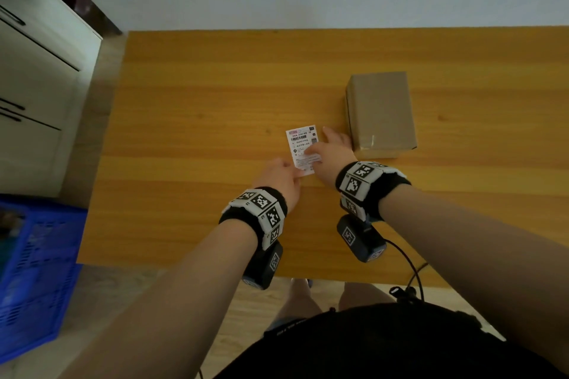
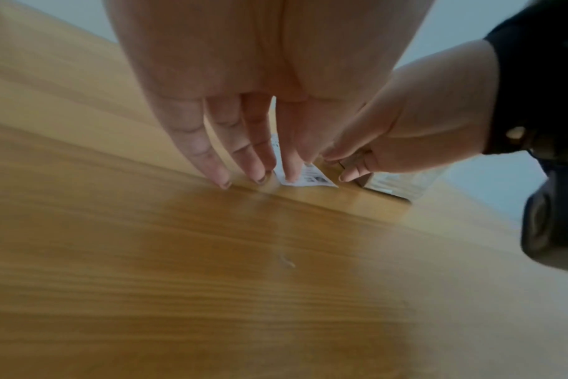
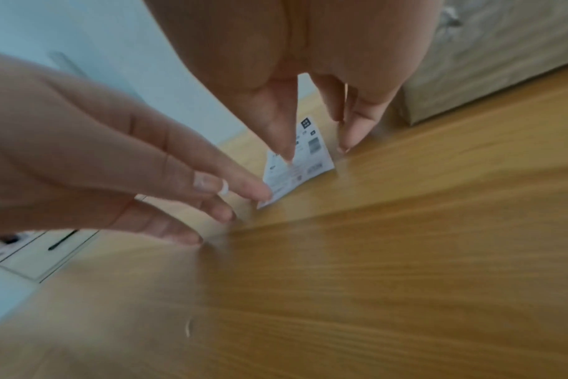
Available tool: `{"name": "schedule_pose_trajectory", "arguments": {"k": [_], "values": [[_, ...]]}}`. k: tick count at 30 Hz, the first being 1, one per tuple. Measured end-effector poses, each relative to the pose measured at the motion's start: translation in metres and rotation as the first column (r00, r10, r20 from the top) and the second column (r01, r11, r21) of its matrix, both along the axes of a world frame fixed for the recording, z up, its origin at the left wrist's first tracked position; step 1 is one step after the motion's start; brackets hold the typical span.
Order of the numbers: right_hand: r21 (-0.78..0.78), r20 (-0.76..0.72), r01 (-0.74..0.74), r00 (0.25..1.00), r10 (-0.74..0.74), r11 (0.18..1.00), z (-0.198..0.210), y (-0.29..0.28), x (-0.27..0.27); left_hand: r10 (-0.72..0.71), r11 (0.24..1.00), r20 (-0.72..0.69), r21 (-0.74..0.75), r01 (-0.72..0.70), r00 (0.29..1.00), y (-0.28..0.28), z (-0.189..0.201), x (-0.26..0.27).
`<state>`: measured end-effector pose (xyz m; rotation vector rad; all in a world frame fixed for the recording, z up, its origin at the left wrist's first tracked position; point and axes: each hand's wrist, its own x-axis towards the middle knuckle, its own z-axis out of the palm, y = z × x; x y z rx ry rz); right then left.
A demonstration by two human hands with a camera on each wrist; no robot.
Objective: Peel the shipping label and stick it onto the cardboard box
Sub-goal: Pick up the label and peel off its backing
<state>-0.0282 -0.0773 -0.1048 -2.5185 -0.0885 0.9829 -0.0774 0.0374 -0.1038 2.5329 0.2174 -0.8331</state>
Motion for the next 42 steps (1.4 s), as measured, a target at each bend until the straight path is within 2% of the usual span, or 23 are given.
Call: {"name": "schedule_pose_trajectory", "arguments": {"k": [4, 8, 16, 18, 20, 23, 25, 27, 31, 42], "values": [[0.012, 0.084, -0.02, 0.996, 0.019, 1.0, 0.0, 0.001, 0.0, -0.004, 0.999, 0.028, -0.04, 0.005, 1.0, 0.004, 0.0, -0.003], [0.026, 0.096, 0.015, 0.995, -0.017, 1.0, 0.001, 0.003, 0.0, 0.004, 0.997, 0.019, -0.072, -0.003, 1.0, 0.007, 0.0, -0.003], [0.1, 0.136, 0.058, 0.988, -0.071, 0.993, 0.017, 0.005, 0.004, -0.088, 0.996, 0.002, -0.023, 0.088, 0.996, 0.012, 0.004, -0.001], [0.147, 0.153, 0.119, 0.978, -0.141, 0.982, 0.021, 0.003, 0.004, -0.009, 0.999, 0.018, -0.033, 0.009, 1.0, 0.014, 0.006, 0.0], [0.209, 0.185, 0.15, 0.964, -0.19, 0.966, 0.029, 0.001, 0.005, 0.16, 0.985, 0.047, -0.067, -0.157, 0.986, 0.016, 0.011, 0.005], [0.296, 0.192, 0.18, 0.951, -0.243, 0.938, 0.046, -0.004, 0.008, 0.378, 0.913, 0.071, -0.192, -0.36, 0.923, 0.018, 0.03, 0.018], [0.321, 0.194, 0.182, 0.948, -0.253, 0.929, 0.056, -0.007, 0.01, 0.444, 0.861, 0.096, -0.322, -0.394, 0.891, 0.017, 0.045, 0.029], [0.325, 0.193, 0.176, 0.949, -0.248, 0.929, 0.063, -0.01, 0.012, 0.449, 0.844, 0.143, -0.391, -0.366, 0.882, 0.015, 0.059, 0.037], [0.346, 0.205, 0.178, 0.944, -0.259, 0.921, 0.077, -0.017, 0.017, 0.376, 0.882, 0.257, -0.394, -0.259, 0.89, 0.01, 0.076, 0.05], [0.355, 0.305, 0.211, 0.895, -0.326, 0.911, 0.099, -0.032, 0.028, 0.336, 0.898, 0.343, -0.396, -0.19, 0.877, -0.011, 0.097, 0.06]]}}
